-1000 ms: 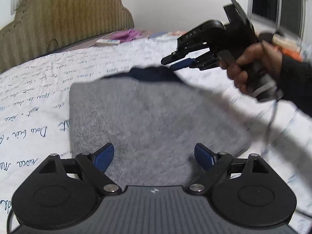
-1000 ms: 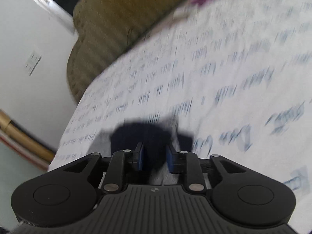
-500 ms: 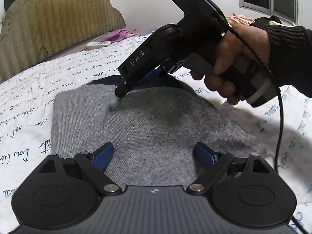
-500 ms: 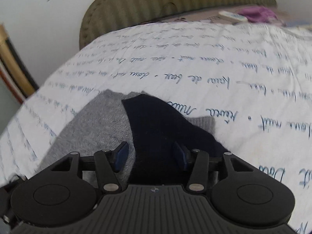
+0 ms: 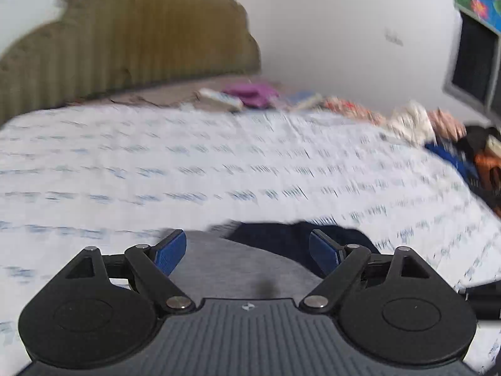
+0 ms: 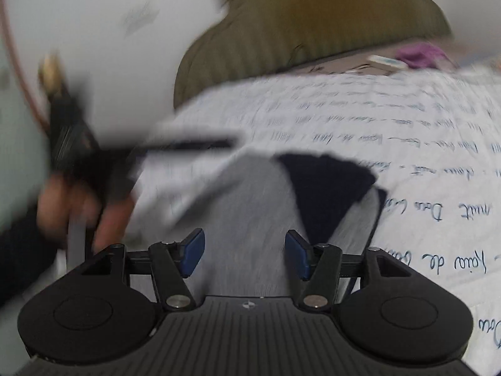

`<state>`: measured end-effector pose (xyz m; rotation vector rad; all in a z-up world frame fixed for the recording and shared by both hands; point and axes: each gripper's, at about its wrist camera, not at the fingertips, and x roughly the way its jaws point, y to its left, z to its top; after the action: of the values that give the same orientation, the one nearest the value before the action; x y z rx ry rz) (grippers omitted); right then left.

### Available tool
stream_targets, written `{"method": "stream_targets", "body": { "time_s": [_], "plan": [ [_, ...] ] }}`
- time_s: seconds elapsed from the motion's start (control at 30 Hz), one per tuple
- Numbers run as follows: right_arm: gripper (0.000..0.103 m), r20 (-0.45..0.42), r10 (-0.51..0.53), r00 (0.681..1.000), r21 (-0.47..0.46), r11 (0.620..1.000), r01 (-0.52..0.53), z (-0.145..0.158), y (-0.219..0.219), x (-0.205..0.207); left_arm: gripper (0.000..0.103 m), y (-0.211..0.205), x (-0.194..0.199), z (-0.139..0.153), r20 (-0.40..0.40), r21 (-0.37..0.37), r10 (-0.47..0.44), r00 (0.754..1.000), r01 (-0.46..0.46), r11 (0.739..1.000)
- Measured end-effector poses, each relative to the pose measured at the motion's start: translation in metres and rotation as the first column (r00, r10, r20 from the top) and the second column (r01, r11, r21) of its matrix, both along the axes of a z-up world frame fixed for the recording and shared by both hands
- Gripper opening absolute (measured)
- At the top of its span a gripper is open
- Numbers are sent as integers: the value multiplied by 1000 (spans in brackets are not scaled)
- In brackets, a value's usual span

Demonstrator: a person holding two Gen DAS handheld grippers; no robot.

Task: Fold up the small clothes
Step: 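Lower the folded sweater onto the bed and open both grippers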

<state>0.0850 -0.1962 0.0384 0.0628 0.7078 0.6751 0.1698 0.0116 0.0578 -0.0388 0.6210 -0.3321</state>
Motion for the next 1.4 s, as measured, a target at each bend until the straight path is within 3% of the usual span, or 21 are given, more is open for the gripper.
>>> {"method": "stream_targets", "body": {
  "time_s": [0.1, 0.13, 0.2, 0.3, 0.4, 0.47, 0.57, 0.6, 0.67, 0.73, 0.8, 0.87, 0.93, 0.97, 1.0, 1.03, 1.1, 1.2, 1.27, 1.33, 1.4],
  "plan": [
    [62, 2, 22, 1000, -167, 986, -21, -24, 17, -3, 88, -24, 15, -33, -133, 73, 3, 991, 7, 997],
    [62, -2, 32, 999, -197, 980, -32, -32, 17, -4, 90, -21, 21, -46, -155, 60, 14, 988, -4, 998],
    [62, 6, 42, 999, -194, 980, -40, -38, 14, -10, 97, -14, 23, -56, -128, 25, 2, 992, 1, 1000],
    [61, -5, 37, 999, -146, 989, -38, -42, 7, -12, 100, -17, 24, -58, -124, 57, 12, 992, -5, 998],
    [61, -1, 47, 999, -130, 990, -47, -40, 6, -11, 98, -19, 14, -46, -96, 92, 50, 994, -41, 995],
    [61, -11, 16, 1000, -99, 995, -17, -30, -1, -15, 98, -9, -14, -27, -50, 77, 86, 995, -82, 994],
    [75, -40, -89, 995, 71, 993, 92, -11, -32, -37, 99, 19, -71, -8, -47, -37, 94, 994, -96, 995],
    [81, -69, -106, 992, 131, 985, 115, -8, -44, -43, 99, 28, -90, -8, -74, -69, 102, 992, -107, 992],
    [82, -151, -114, 982, 201, 969, 143, -11, -61, -48, 99, 43, -115, -15, -160, -168, 87, 983, -114, 979],
    [77, -239, -137, 961, 197, 963, 186, -21, -69, -44, 99, 65, -133, -30, -276, -315, 77, 958, -166, 934],
    [74, -317, -149, 936, 197, 956, 219, -32, -75, -36, 98, 84, -143, -49, -380, -433, 66, 922, -241, 869],
    [66, -416, -121, 902, 243, 940, 238, -47, -79, -27, 98, 92, -150, -52, -382, -482, 56, 922, -251, 840],
    [41, -449, -71, 891, 284, 934, 217, -52, -74, -27, 90, 94, -147, -51, -428, -518, 22, 904, -265, 813],
    [30, -459, -49, 887, 293, 934, 204, -55, -70, -28, 56, 95, -143, -52, -453, -542, -10, 892, -267, 797],
    [19, -455, -40, 890, 292, 937, 192, -57, -67, -28, 22, 94, -139, -54, -490, -537, -26, 871, -279, 796],
    [19, -437, -41, 898, 282, 942, 181, -58, -66, -26, 19, 93, -135, -56, -523, -520, -36, 851, -286, 805],
    [18, -424, -36, 905, 281, 945, 170, -55, -67, -27, 16, 92, -134, -53, -537, -473, -13, 844, -289, 832],
    [17, -394, -34, 919, 305, 938, 166, -38, -76, -37, 14, 95, -146, -36, -492, -438, -4, 871, -243, 866],
    [17, -387, -39, 921, 280, 947, 158, -34, -81, -42, 14, 93, -148, -39, -490, -406, -8, 871, -220, 887],
    [16, -401, -61, 914, 205, 966, 155, -48, -79, -41, 16, 91, -141, -59, -520, -379, 8, 854, -240, 894],
    [23, -398, -83, 914, 200, 964, 174, -63, -76, -39, 21, 92, -143, -56, -486, -393, 8, 874, -227, 891]
  ]
}}
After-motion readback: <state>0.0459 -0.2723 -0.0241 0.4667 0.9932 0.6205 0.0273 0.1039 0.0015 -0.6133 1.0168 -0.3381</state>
